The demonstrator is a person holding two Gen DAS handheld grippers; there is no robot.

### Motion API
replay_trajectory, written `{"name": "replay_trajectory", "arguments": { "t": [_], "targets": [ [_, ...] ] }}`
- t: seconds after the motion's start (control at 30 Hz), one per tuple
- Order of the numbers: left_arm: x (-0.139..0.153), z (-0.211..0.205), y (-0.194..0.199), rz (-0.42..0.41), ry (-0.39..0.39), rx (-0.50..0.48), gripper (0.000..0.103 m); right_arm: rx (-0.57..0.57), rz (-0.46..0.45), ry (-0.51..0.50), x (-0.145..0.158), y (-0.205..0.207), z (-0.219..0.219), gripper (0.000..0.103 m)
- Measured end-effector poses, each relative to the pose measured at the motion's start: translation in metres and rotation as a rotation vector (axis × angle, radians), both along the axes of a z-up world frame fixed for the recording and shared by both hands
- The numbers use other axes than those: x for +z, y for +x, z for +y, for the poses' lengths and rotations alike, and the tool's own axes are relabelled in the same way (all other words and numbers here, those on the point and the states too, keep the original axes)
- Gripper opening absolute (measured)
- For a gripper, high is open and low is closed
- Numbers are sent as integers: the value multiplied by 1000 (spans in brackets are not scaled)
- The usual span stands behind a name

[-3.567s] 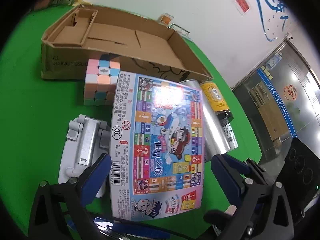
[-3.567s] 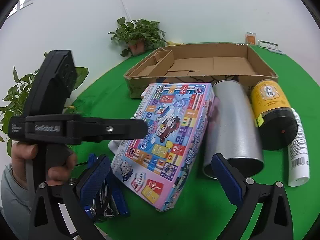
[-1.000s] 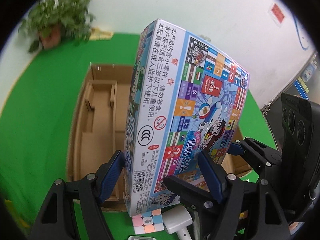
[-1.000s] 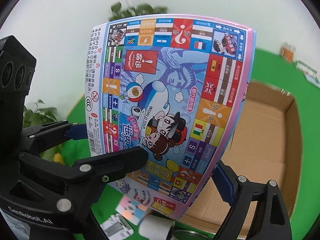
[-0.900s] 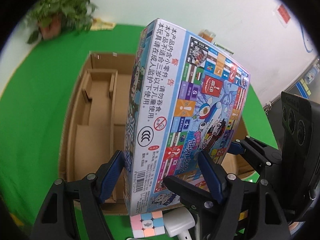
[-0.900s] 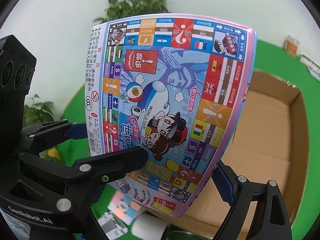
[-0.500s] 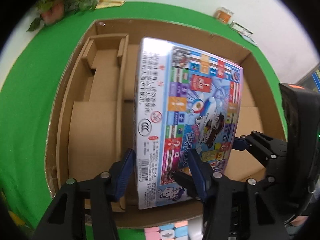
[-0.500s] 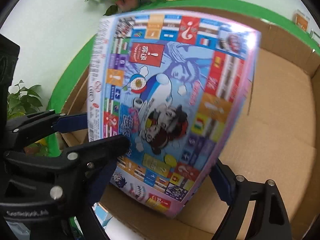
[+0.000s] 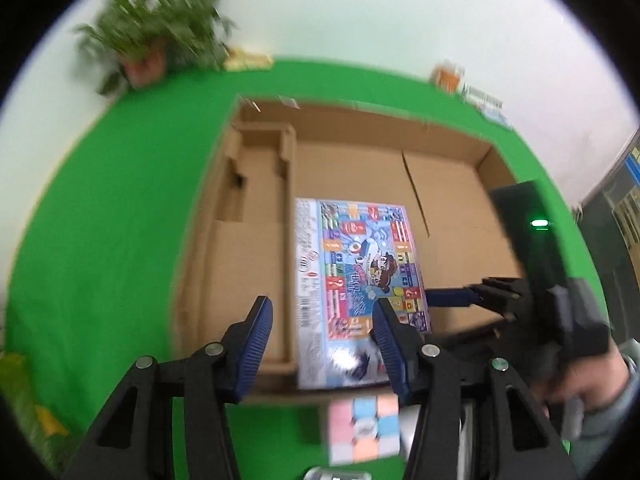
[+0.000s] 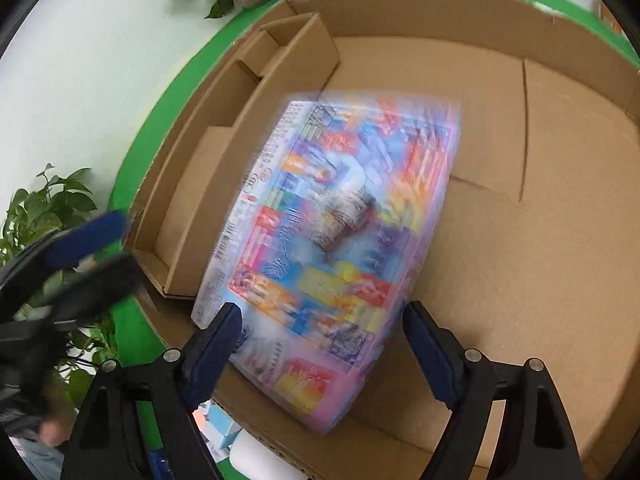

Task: Organize rigid objects
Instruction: 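Carry the board-game box with the left gripper and lay it in the box, then open the left gripper and move it toward the blue stapler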

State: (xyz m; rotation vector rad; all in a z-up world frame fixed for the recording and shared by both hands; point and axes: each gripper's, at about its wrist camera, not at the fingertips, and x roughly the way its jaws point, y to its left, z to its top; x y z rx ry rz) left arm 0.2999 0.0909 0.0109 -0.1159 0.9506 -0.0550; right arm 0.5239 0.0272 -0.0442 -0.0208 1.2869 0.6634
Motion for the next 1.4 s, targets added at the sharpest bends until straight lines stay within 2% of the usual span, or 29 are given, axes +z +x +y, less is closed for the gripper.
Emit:
{"name": "replay_trajectory", "arguments": {
  "t": [0.03,0.1,0.2,0.23,0.27,0.3,0.33,0.37,0.4,0.47,0.53,0.63,0.73,0.9,0.97,1.03,1.1,1.13,1.17,1.2,1.23,1.27,1.3,1.33,1.37,1.4],
  "targets": [
    [7,4,-9,-20,2,8,51,3,-27,-24,3,-2,1,57],
    [31,11,-32,-86,16,42,52,-31,-43,-80,5,1,1,50],
    [72,18,-67,-203,31,81,62,-52,-41,-82,3,4,-1,51],
    [86,18,-77,-243,48,83,69,-63,-41,-82,3,4,-5,52],
    [98,18,-84,-277,69,82,74,-78,-36,-80,8,-14,-14,53],
    [111,16,-97,-325,108,82,76,-97,-37,-72,17,-20,-19,61],
    [121,13,-108,-363,145,82,82,-114,-65,-72,26,-39,-23,74],
    [129,11,-119,-411,189,80,85,-130,-124,-79,46,-51,-23,81],
    [135,5,-132,-462,237,74,86,-149,-221,-93,67,-66,-30,90],
    [134,-3,-148,-506,299,72,92,-193,-404,-121,105,-99,-42,100],
    [122,-13,-160,-498,322,47,92,-242,-565,-133,134,-154,-62,102],
    [98,-20,-174,-437,304,14,92,-287,-688,-148,150,-236,-92,102],
    [86,-23,-195,-414,268,15,92,-303,-670,-155,146,-287,-116,102],
    [59,-21,-228,-381,221,104,92,-331,-651,-115,106,-352,-132,102],
    [41,-18,-231,-350,148,130,92,-341,-655,-123,85,-368,-131,102],
    [15,-19,-242,-291,8,131,92,-348,-650,-114,74,-388,-134,102],
    [-4,-22,-247,-257,-48,134,87,-352,-658,-117,68,-403,-138,102],
    [-10,-25,-250,-249,-51,132,61,-354,-664,-119,66,-412,-141,102],
    [-14,-29,-251,-236,-44,114,16,-356,-669,-121,63,-419,-144,102],
    [-19,-33,-250,-210,-34,86,0,-352,-670,-119,60,-424,-146,85],
    [-21,-37,-252,-208,-34,74,2,-342,-670,-110,57,-427,-147,47],
    [-22,-40,-256,-221,-35,65,2,-336,-659,-108,54,-428,-148,36],
    [-20,-43,-258,-237,-28,64,2,-341,-642,-114,51,-430,-149,34],
    [-19,-47,-263,-252,-12,71,2,-348,-636,-113,47,-432,-152,39],
    [-18,-51,-269,-269,19,89,10,-354,-637,-109,45,-435,-153,49],
    [-17,-52,-269,-268,39,98,24,-363,-640,-99,44,-438,-156,83]
  ]
}}
